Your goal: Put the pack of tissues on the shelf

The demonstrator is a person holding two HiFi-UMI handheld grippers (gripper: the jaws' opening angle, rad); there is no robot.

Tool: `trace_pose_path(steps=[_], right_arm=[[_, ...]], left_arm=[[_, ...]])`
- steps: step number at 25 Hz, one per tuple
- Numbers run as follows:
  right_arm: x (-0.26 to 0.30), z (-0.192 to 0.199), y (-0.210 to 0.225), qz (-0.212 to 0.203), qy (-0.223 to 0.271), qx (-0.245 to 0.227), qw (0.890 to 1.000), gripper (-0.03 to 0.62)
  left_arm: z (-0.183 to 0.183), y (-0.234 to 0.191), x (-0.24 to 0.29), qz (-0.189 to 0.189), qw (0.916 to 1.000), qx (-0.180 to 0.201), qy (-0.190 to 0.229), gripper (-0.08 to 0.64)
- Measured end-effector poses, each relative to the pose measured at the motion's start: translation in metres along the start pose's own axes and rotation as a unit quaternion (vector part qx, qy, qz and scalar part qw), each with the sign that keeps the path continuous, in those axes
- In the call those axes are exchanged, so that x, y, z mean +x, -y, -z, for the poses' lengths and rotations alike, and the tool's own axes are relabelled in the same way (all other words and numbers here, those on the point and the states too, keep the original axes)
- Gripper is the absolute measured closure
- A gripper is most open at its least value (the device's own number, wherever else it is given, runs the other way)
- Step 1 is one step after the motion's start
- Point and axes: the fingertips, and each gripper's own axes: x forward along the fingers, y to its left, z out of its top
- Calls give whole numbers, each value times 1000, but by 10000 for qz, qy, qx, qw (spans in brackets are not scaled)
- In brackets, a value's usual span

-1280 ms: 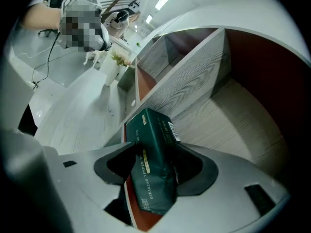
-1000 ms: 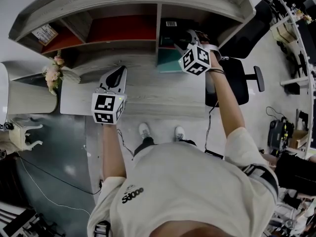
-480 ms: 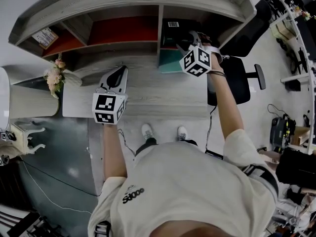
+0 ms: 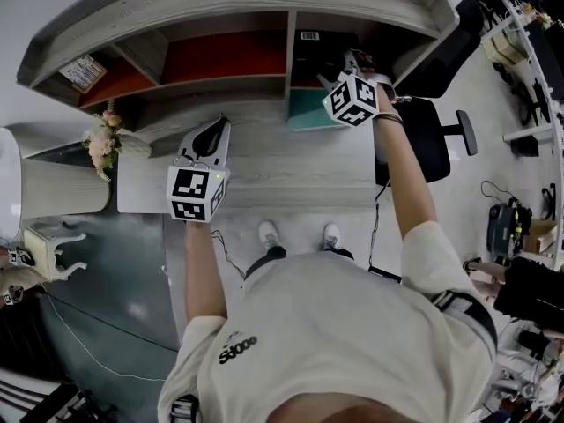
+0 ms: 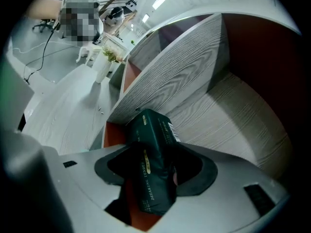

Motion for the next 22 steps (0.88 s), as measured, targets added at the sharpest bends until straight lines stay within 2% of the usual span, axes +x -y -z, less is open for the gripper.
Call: trace_pose_path(steps=[5, 9, 12, 14, 18, 20, 22], right_arm=[[-1, 0, 4, 80, 8, 169, 9998, 356], [-28, -1, 9, 503, 177, 726, 9959, 362], [-59, 3, 10, 581, 297, 1282, 9896, 362], [-82, 8, 8, 587, 345, 1740, 9824, 380], [-135, 18, 14, 734, 528, 2585, 9618, 501], [-161, 22, 18, 822, 614, 2915, 9511, 555], [-186, 28, 21, 890, 667, 3144, 9428, 578]], left_arm=[[-6, -2, -7, -49, 10000, 79, 26, 541], [-19, 4, -10, -27, 9997, 206, 131, 541], [-32, 14, -10, -4, 9993, 294, 249, 541], [-43, 23, -9, 32, 9988, 361, 344, 541], [-68, 47, -8, 138, 9969, 522, 567, 541], [-80, 59, -6, 202, 9957, 592, 686, 541], [-91, 71, -5, 266, 9944, 653, 790, 541]])
